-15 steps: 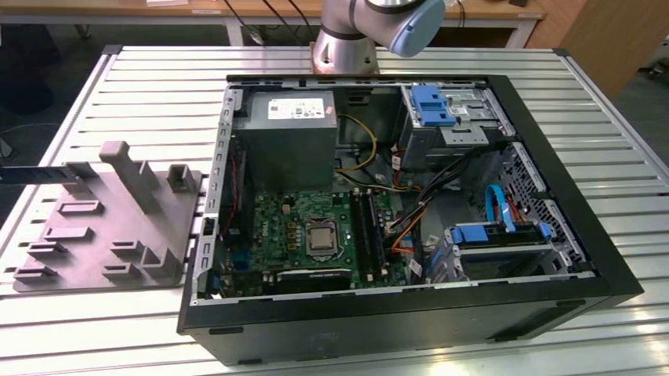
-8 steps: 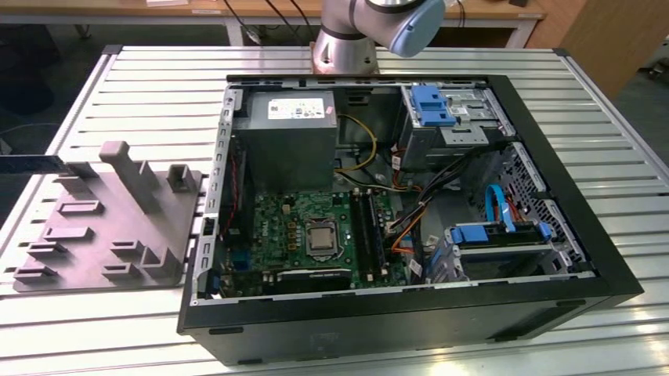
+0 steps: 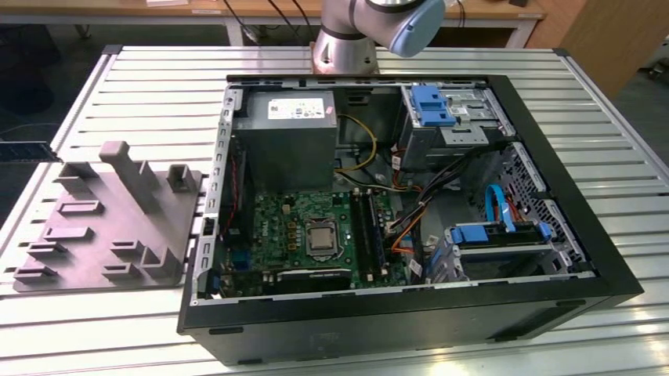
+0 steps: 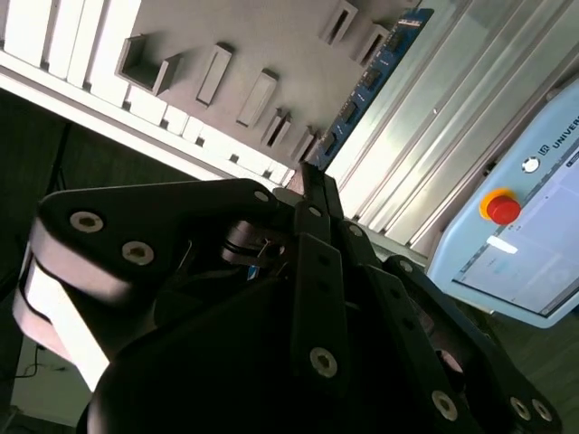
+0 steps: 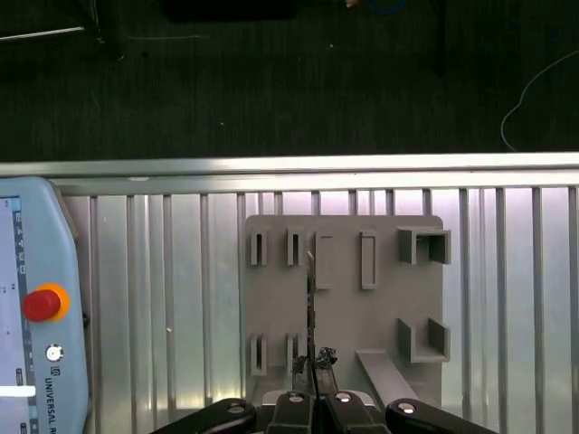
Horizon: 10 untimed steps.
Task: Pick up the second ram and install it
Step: 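Pick up the second ram and move it above second insertion slot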
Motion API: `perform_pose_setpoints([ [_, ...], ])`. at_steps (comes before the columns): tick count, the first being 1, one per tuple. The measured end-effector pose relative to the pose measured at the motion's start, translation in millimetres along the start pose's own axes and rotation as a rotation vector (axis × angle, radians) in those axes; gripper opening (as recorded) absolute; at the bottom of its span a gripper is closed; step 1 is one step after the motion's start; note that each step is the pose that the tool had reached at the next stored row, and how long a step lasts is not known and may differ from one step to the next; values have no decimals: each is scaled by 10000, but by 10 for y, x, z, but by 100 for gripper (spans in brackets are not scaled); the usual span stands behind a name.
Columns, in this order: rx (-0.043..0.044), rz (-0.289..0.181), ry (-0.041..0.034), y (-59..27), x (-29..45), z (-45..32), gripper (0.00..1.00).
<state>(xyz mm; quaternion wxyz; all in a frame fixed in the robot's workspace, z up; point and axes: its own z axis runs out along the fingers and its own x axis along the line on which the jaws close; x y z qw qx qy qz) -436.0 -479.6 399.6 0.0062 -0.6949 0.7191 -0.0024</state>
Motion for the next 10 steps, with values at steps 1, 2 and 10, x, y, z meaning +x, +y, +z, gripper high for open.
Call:
perform_pose_setpoints([
  [1, 0, 0, 1, 0, -1, -20, 11],
  [2, 0, 0, 1, 0, -1, -33, 11],
  [10, 2, 0, 32, -1, -4, -169, 11],
])
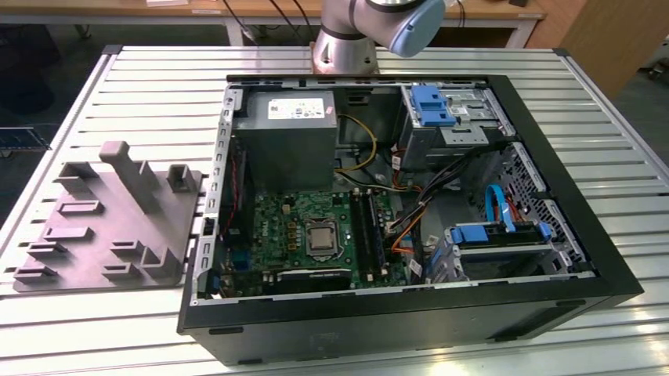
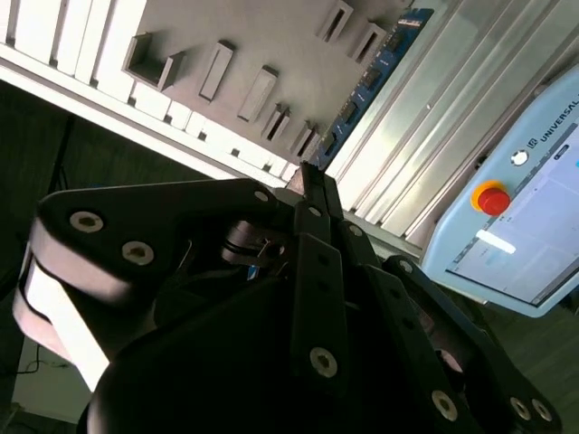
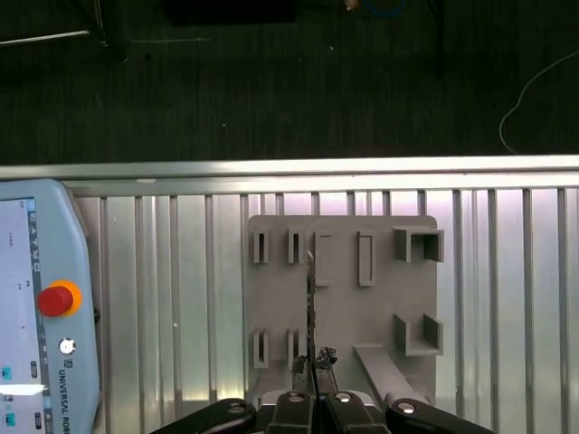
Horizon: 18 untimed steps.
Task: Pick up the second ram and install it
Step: 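Pick up the second ram and move it above second insertion slot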
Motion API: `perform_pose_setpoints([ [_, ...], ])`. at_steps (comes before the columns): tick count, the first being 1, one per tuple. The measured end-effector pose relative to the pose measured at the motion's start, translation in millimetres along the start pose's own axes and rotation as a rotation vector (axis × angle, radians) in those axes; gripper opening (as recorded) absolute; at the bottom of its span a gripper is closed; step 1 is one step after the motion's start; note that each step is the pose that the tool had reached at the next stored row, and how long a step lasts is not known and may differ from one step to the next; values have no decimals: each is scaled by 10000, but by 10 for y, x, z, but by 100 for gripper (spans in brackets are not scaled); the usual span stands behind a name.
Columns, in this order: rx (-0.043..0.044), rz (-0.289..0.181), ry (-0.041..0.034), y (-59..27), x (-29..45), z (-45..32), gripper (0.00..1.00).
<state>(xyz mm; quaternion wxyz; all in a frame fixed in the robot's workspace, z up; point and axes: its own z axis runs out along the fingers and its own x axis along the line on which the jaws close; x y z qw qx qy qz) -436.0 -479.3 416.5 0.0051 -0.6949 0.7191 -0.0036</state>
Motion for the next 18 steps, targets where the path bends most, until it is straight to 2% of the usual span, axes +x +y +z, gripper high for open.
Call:
perform_pose_setpoints([
  [5, 0, 0, 8, -1, -1, -82, 11],
  [12, -4, 1, 12, -8, -2, -91, 11],
  [15, -2, 0, 11, -45, -3, -88, 11],
  [18, 0, 0, 9, -119, -5, -86, 11],
])
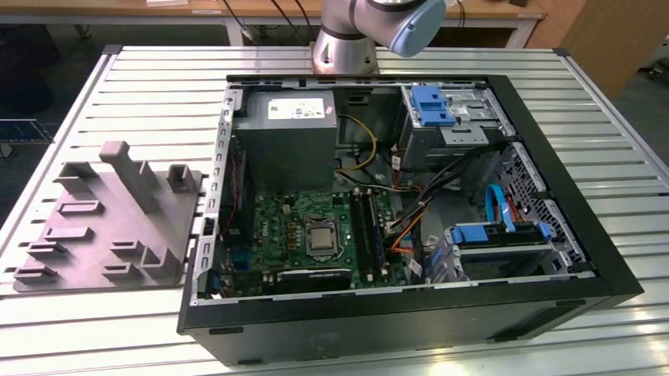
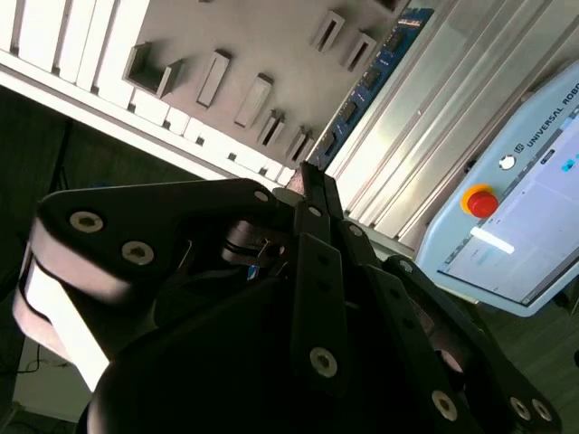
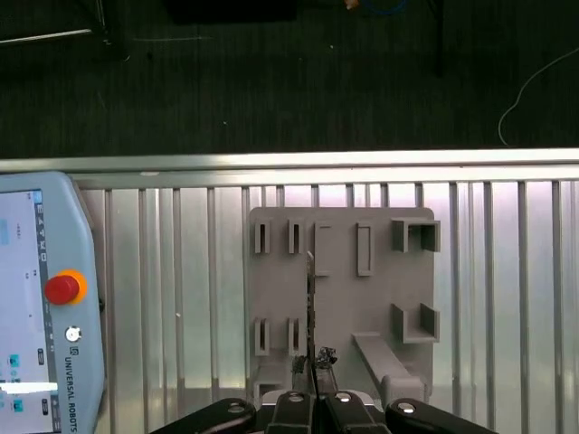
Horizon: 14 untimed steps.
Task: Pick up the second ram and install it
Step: 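Pick up the second ram and move it above second insertion slot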
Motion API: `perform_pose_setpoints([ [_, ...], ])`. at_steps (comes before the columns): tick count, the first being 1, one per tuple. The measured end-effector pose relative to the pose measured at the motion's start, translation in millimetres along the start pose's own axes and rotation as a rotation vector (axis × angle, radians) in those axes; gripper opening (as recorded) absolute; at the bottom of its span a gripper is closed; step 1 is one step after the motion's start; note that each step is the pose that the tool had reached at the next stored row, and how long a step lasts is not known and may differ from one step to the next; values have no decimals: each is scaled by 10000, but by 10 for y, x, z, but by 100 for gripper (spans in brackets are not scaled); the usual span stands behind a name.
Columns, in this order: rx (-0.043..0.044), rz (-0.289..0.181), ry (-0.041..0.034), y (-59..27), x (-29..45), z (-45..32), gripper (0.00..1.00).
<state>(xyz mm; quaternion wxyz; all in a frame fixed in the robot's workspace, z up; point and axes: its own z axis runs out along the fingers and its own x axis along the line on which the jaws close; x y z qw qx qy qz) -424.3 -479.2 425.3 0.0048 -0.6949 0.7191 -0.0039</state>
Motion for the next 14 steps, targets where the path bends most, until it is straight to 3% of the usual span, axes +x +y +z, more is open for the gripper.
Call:
perform_pose_setpoints([
  [14, -2, 1, 1, -555, -19, 10, 11],
])
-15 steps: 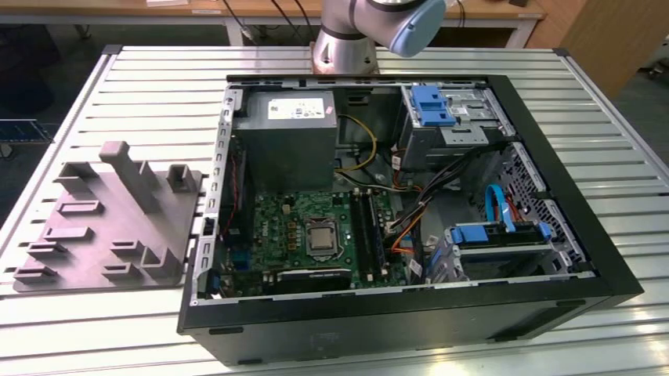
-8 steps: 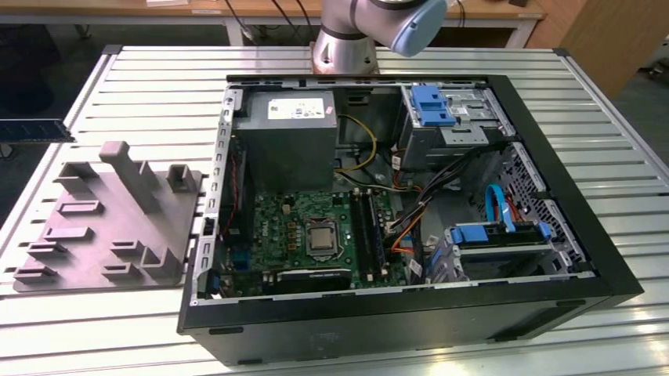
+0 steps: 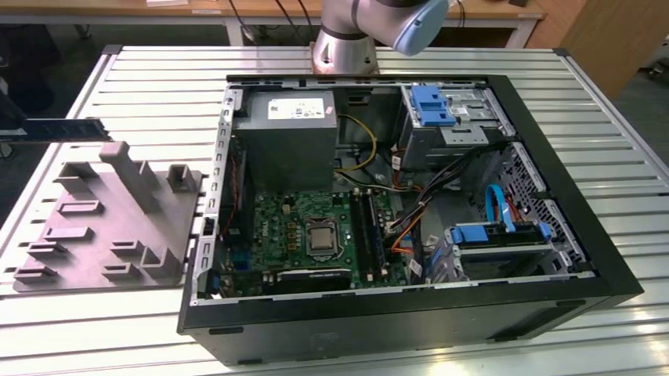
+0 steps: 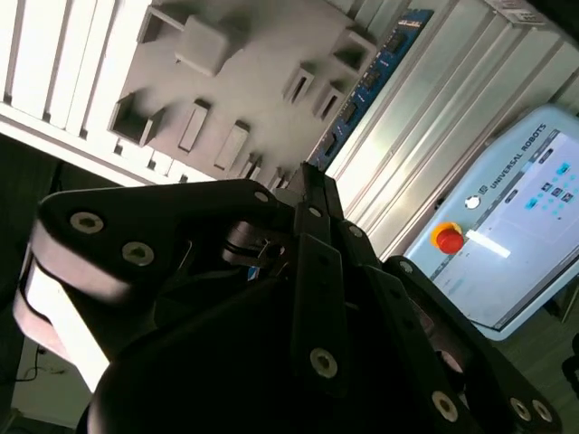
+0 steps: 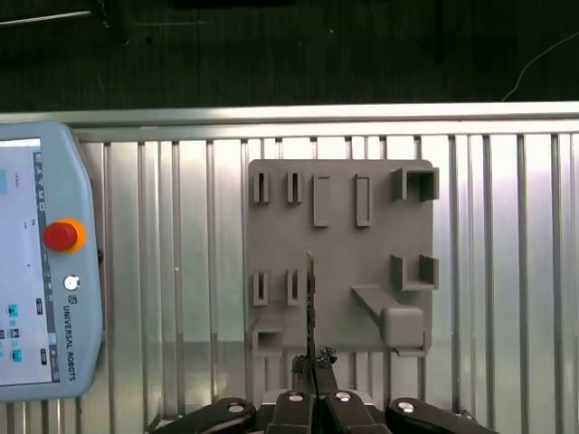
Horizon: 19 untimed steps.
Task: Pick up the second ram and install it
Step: 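Pick up the second ram and move it above second insertion slot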
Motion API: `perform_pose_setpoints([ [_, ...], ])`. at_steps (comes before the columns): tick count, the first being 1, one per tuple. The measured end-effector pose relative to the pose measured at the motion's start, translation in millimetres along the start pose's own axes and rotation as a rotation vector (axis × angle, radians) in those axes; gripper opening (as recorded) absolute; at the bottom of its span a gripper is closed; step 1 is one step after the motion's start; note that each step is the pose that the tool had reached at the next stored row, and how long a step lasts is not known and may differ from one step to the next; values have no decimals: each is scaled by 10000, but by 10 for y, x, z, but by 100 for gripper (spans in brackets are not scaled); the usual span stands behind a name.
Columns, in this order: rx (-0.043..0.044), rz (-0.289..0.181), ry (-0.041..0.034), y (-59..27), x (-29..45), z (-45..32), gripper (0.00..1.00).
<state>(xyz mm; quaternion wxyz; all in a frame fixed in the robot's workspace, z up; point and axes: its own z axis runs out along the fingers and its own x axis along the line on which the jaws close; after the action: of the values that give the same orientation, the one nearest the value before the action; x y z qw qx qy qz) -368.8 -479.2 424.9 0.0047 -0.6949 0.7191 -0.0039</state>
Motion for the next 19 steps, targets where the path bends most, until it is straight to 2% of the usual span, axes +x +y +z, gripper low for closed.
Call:
perform_pose_setpoints([
  [19, -2, -1, -1, -864, -29, 26, 11],
])
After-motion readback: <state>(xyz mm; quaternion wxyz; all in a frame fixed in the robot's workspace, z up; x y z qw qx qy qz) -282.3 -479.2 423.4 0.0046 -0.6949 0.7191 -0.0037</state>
